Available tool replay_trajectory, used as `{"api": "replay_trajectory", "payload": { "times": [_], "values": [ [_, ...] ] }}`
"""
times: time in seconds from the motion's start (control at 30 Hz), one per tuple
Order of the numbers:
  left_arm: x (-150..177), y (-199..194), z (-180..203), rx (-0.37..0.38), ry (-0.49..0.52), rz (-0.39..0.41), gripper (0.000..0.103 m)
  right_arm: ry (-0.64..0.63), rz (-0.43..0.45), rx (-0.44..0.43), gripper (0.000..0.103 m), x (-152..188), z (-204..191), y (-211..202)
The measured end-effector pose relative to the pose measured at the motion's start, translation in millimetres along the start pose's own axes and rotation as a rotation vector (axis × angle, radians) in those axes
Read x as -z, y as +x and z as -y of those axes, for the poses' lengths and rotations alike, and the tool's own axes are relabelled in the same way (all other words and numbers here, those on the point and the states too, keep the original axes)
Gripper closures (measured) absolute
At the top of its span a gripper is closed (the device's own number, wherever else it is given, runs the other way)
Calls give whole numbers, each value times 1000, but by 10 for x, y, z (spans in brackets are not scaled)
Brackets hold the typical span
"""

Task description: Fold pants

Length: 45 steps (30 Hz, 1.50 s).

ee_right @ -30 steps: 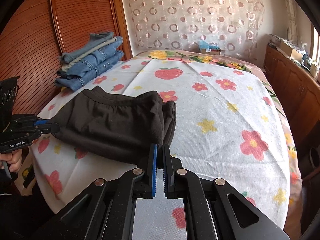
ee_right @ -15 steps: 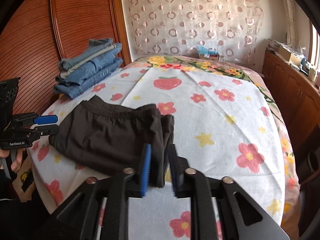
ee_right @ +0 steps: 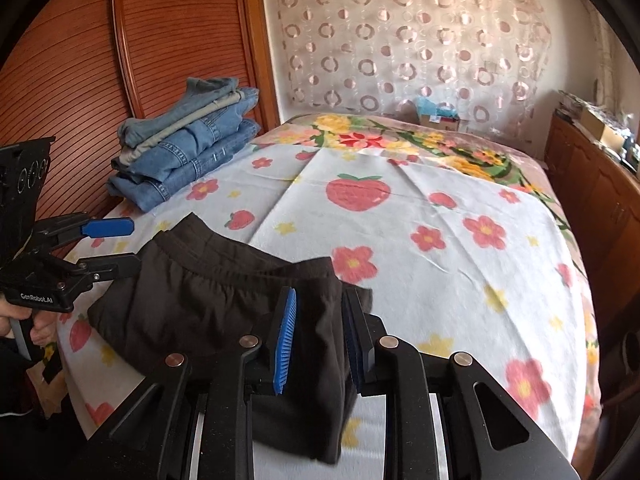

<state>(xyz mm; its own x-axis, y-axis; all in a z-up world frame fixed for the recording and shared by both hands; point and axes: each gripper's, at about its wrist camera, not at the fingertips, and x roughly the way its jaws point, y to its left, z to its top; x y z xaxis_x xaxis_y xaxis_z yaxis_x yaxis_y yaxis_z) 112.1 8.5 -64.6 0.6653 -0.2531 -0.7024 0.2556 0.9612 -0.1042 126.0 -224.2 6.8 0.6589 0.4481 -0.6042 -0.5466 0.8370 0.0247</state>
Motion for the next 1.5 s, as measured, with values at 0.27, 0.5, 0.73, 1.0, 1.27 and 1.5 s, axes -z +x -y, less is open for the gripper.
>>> {"api": "replay_trajectory", "payload": {
  "times": [0.27, 0.5, 0.73, 1.0, 1.27, 1.5],
  "values": [
    [-3, 209, -78, 75, -35, -38, 69, -13, -65, -17, 79, -100, 57, 433],
    [-14, 271, -102, 73, -22, -45, 70, -13, -84, -47, 79, -166, 130, 620],
    [9, 267, -63, 47, 2, -30, 81, -4, -95, -82, 79, -182, 131, 700],
    [-161, -133, 108, 59, 40, 104, 90, -47, -5, -43, 95, -230, -52, 297],
    [-233, 110, 2, -8, 30, 45, 90, -84, -14, 31, 95, -373, -130, 390],
    [-120, 332, -54, -26, 13, -31, 87, -81, -90, 46, 95, -344, -146, 738]
  ]
}}
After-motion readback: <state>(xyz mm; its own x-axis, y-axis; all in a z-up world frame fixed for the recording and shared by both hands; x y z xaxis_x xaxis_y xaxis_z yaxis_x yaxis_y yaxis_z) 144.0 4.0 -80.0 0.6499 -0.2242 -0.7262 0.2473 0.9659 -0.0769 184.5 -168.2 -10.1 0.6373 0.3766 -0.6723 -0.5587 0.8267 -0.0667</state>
